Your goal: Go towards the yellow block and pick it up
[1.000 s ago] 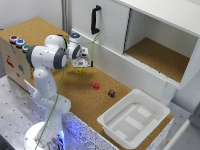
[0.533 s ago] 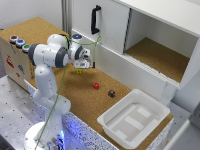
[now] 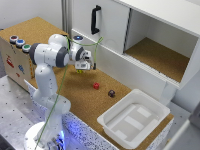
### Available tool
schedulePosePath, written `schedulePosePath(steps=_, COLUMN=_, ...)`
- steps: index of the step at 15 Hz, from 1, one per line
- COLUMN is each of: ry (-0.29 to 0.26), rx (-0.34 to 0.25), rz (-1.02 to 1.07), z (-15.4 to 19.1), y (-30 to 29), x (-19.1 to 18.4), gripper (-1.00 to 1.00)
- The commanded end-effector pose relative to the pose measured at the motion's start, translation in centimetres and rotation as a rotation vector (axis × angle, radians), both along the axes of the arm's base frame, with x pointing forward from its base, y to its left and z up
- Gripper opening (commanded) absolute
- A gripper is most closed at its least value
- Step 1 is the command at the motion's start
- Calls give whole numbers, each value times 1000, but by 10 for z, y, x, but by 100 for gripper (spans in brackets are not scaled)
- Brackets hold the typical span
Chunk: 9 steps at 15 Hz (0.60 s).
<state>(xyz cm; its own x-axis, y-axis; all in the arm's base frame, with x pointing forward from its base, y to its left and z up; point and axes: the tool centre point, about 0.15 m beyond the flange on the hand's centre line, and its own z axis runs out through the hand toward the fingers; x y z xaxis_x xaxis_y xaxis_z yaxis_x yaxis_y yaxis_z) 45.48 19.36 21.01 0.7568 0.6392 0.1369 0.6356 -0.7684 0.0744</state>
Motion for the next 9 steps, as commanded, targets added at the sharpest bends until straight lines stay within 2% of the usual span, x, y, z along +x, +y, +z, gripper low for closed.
schedulePosePath(steps=1, ry=-32, rx=-71, rz=-54, z=3, y=4, x=7, gripper=-100)
schedulePosePath(steps=9, ry=-130, rx=-30, rz=-179, z=65, y=-33, x=0, gripper=-100)
